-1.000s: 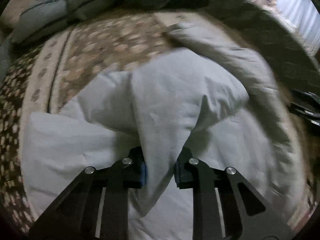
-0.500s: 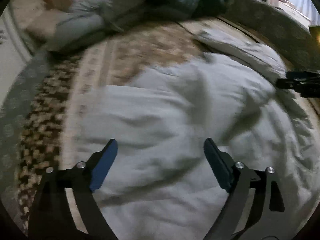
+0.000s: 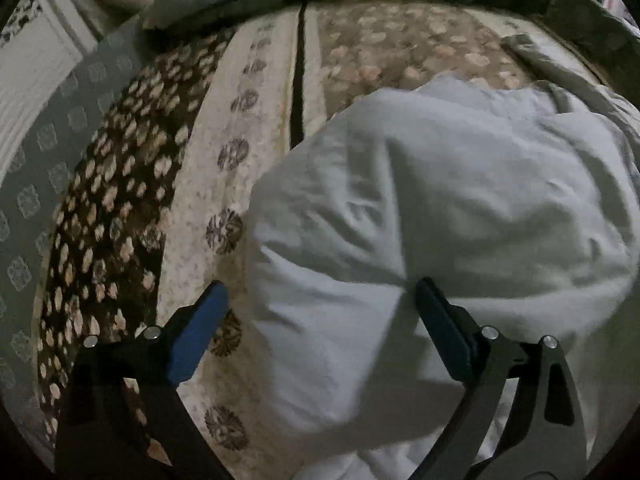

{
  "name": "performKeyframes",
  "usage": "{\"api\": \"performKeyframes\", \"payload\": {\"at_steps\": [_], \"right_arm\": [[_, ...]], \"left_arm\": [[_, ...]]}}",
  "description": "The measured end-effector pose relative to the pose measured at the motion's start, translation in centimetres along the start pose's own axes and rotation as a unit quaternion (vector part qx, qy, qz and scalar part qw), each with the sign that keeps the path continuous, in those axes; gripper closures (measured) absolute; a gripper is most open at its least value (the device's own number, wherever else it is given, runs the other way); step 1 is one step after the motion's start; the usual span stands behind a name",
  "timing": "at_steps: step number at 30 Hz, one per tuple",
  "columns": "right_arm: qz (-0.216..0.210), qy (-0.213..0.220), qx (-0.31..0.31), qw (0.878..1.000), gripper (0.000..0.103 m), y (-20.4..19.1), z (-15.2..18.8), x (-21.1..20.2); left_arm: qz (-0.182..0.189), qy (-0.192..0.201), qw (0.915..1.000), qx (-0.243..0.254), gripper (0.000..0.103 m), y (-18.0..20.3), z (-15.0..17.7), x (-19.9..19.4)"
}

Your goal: Fold large clothes

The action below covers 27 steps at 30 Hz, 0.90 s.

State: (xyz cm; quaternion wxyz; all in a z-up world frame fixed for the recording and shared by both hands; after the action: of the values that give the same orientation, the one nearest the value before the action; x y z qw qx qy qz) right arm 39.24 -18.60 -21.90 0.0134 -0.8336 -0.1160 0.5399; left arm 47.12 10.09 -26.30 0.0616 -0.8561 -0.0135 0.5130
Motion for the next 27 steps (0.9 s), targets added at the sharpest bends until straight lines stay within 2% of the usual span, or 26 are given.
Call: {"api": "performKeyframes", "payload": {"at_steps": [1,3,5,6,7,9,10,11,12,14,16,17,18,19,20,22,25,27], "right_arm": [[0.01,0.009,-0.013,1.0,0.082,-0.3,0.1,-0.5],[0.042,0.021,-0.034,0.998,0.086,-0.5,0.3,-1.4],[0.096,0.027,-0.071,0.992,0.088,-0.5,0.8,-2.1],[0.137,0.026,-0.088,0.986,0.09,0.0,1.6,-2.5],[0.161,0.019,-0.086,0.983,0.103,0.9,2.1,-2.7],[0.231,-0.014,-0.063,0.971,0.103,4.8,3.7,-3.4],[0.227,-0.024,-0.032,0.973,0.103,7.0,4.6,-3.8],[0.195,-0.027,0.003,0.98,0.103,8.9,5.5,-4.3],[0.16,-0.013,0.028,0.987,0.103,10.1,6.2,-5.5],[0.126,0.025,0.007,0.992,0.099,9.1,5.7,-7.3],[0.091,0.046,-0.007,0.995,0.099,7.3,4.5,-8.2],[0.08,0.054,-0.008,0.995,0.094,6.6,3.9,-8.4],[0.061,0.065,-0.006,0.996,0.081,5.7,2.7,-8.4],[0.053,0.068,-0.005,0.996,0.04,5.3,2.1,-8.2],[0.047,0.077,-0.006,0.996,0.023,4.5,1.3,-7.8],[0.044,0.089,-0.022,0.995,0.023,3.1,0.5,-7.0],[0.043,0.073,-0.016,0.996,0.023,2.3,-0.5,-4.3],[0.037,0.052,0.012,0.998,0.027,2.3,-0.4,-2.2]], "left_arm": [[0.001,0.006,1.0,0.001,0.009,0.0,0.0,-0.8],[0.006,0.012,0.9999,-0.001,0.009,0.2,-0.2,-2.0],[0.009,0.024,0.9997,0.0,0.009,0.5,-0.5,-3.5],[0.015,0.031,0.9994,0.001,0.009,0.7,-0.7,-4.1],[0.026,0.04,0.9989,0.001,0.009,1.4,-0.9,-4.7],[0.04,0.05,0.998,-0.003,0.009,1.6,-0.7,-5.7],[0.05,0.049,0.9975,-0.007,0.009,1.7,-0.7,-5.7],[0.053,0.048,0.9974,-0.008,0.009,1.8,-0.5,-5.9],[0.053,0.049,0.9974,-0.007,0.009,1.8,-0.1,-6.0],[0.047,0.054,0.9974,-0.014,0.009,2.0,-0.4,-5.3],[0.059,0.039,0.9967,-0.04,0.009,1.1,-0.5,-4.6],[0.065,0.032,0.996,-0.053,0.009,0.5,-0.4,-4.5],[0.067,0.027,0.9956,-0.06,0.009,0.2,-0.4,-4.3],[0.061,0.026,0.996,-0.06,0.009,-0.2,-0.4,-4.2],[0.05,0.029,0.9967,-0.057,0.009,-0.5,-0.4,-4.2],[0.034,0.037,0.9975,-0.05,0.009,-1.1,-0.7,-4.2],[0.032,0.033,0.9976,-0.051,0.009,-1.8,-0.9,-3.6],[0.012,0.031,0.9986,-0.042,0.009,-2.5,-0.6,-3.6]]}}
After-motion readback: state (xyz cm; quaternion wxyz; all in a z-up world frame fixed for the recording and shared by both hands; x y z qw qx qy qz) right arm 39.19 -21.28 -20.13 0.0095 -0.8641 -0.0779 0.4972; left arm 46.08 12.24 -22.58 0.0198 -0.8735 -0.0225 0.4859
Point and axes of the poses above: each gripper's, at about its wrist camera, not at the fingertips, and x roughly the way its jaws point, y to its right, z to its underside, the point moved 3 cm from there along x, roughly the way its jaws point, and after that the axes turned 10 degrees about -x, right-handed, at the moved point
